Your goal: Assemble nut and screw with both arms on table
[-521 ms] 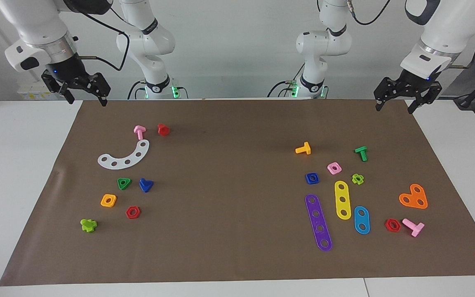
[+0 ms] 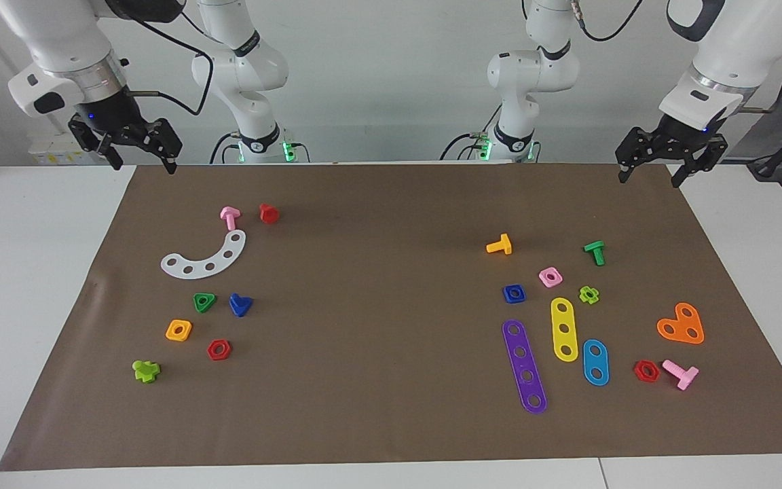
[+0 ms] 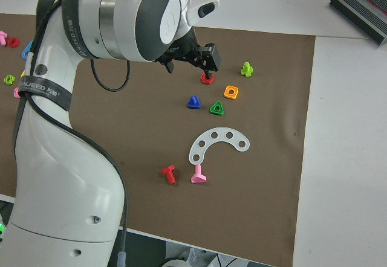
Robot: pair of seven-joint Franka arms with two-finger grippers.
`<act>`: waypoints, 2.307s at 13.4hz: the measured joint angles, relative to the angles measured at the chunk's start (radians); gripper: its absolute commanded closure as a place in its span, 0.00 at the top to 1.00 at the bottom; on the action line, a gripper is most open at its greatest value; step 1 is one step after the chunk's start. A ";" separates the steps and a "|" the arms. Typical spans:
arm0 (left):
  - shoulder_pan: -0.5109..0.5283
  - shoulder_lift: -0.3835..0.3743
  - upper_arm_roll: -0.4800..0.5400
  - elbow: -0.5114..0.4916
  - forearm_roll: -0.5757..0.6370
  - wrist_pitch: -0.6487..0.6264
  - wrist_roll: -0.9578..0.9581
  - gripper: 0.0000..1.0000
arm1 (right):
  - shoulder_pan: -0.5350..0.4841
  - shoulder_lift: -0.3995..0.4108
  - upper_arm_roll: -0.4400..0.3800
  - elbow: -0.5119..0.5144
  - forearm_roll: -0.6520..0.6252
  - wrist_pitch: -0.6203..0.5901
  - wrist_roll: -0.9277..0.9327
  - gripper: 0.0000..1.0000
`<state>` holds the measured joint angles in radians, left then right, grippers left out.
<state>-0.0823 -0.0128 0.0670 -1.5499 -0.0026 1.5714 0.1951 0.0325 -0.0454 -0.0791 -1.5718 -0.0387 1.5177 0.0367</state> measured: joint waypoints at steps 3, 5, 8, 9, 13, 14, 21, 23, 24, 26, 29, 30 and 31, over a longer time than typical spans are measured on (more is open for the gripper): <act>0.000 0.000 0.000 0.000 0.000 0.000 0.000 1.00 | 0.000 0.008 0.001 -0.081 0.000 0.138 -0.049 1.00; 0.000 0.000 0.000 0.000 0.000 0.000 0.000 1.00 | 0.001 0.035 0.004 -0.145 0.008 0.247 -0.064 1.00; 0.000 0.000 0.000 0.000 0.000 0.000 0.000 1.00 | 0.011 0.132 0.006 -0.206 0.055 0.443 -0.107 1.00; 0.000 0.000 0.000 0.000 0.000 0.000 0.000 1.00 | 0.025 0.174 0.007 -0.224 0.059 0.503 -0.126 1.00; 0.000 0.000 0.000 0.000 0.000 0.000 0.000 1.00 | 0.094 0.301 0.007 -0.308 0.059 0.717 -0.132 1.00; 0.000 0.000 0.000 0.000 0.000 0.000 0.000 1.00 | 0.104 0.315 0.007 -0.338 0.059 0.764 -0.138 1.00; 0.000 0.000 0.000 0.000 0.000 0.000 0.000 1.00 | 0.107 0.334 0.003 -0.487 0.059 0.935 -0.179 0.72; 0.000 0.000 0.000 0.000 0.000 0.000 0.000 1.00 | 0.104 0.334 0.002 -0.487 0.059 0.935 -0.196 0.49; 0.000 0.000 0.000 0.000 0.000 0.000 0.000 1.00 | 0.104 0.334 0.001 -0.487 0.059 0.935 -0.198 0.39; 0.000 0.000 0.000 0.000 0.000 0.000 0.000 1.00 | 0.104 0.334 0.001 -0.488 0.059 0.935 -0.198 0.37; 0.000 0.000 0.000 0.000 0.000 0.000 0.000 1.00 | 0.104 0.334 0.001 -0.493 0.059 0.935 -0.199 0.37; 0.000 0.000 0.000 0.000 0.000 0.000 0.000 1.00 | 0.104 0.334 0.001 -0.494 0.059 0.935 -0.199 0.37; 0.000 0.000 0.000 0.000 0.000 0.000 0.000 1.00 | 0.104 0.334 0.001 -0.495 0.059 0.935 -0.199 0.37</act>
<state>-0.0823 -0.0128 0.0670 -1.5500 -0.0026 1.5711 0.1951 0.1368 0.2885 -0.0783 -2.0665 0.0205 2.4531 -0.1618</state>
